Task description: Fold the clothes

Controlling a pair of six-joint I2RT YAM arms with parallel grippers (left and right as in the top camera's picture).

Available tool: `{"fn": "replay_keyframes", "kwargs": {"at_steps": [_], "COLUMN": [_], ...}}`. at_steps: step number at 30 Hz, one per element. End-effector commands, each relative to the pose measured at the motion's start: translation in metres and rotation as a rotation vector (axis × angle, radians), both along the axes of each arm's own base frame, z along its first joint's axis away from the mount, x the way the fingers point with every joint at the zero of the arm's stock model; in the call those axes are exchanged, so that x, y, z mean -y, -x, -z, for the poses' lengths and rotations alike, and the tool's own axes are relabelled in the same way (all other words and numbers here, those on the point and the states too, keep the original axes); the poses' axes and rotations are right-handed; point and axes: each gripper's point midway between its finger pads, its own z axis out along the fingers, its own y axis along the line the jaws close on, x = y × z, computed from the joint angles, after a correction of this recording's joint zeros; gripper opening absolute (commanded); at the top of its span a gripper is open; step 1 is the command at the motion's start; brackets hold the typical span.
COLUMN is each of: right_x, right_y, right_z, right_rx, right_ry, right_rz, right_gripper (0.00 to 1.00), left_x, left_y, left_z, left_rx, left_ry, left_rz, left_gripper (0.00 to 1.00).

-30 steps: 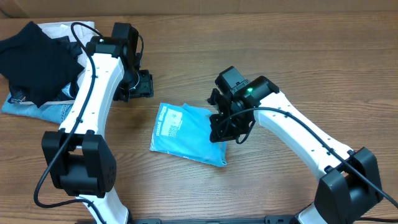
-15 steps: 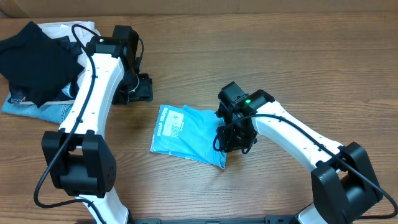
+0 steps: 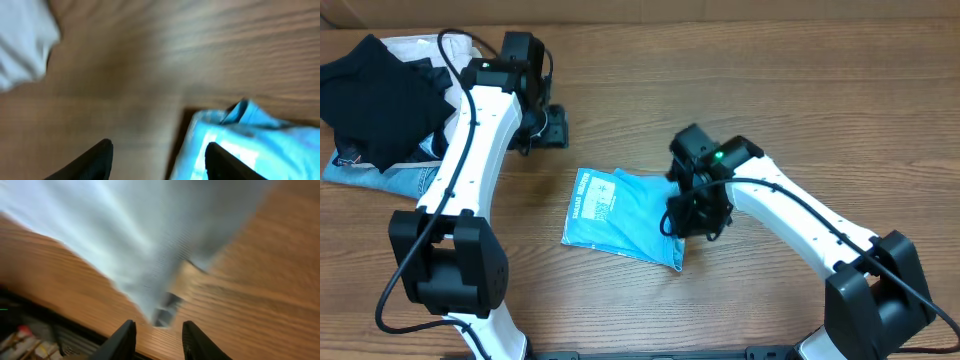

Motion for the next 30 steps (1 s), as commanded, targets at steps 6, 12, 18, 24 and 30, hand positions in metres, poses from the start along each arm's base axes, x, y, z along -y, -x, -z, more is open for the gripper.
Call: {"fn": "replay_keyframes", "kwargs": {"at_steps": [6,12,18,24,30], "right_x": [-0.037,-0.043,-0.035,0.021,0.039], "right_y": [0.014,0.027,0.030,-0.002,-0.033], "right_z": [-0.026,0.009,0.043,0.073,0.076], "right_rx": [-0.066,-0.136,-0.179,-0.069,0.003], "right_ry": [-0.197,-0.171,-0.125,0.166,0.152], "right_rz": [-0.037,-0.051,-0.038,0.114,0.158], "right_gripper": [0.28,0.29,0.29,0.29,0.29], "left_x": [0.042,0.048,0.043,0.036,0.005], "left_y": [-0.018,0.001,0.018,0.040,0.067], "left_z": [0.034,0.086,0.112,0.117,0.116], "left_rx": [0.003,-0.168,-0.287,-0.391,-0.508], "left_ry": [-0.019,-0.023,-0.034,-0.052,-0.220], "left_rz": [0.250,0.270,0.265,0.242,0.099], "left_gripper": [0.62,0.62,0.61,0.52,0.27]}}
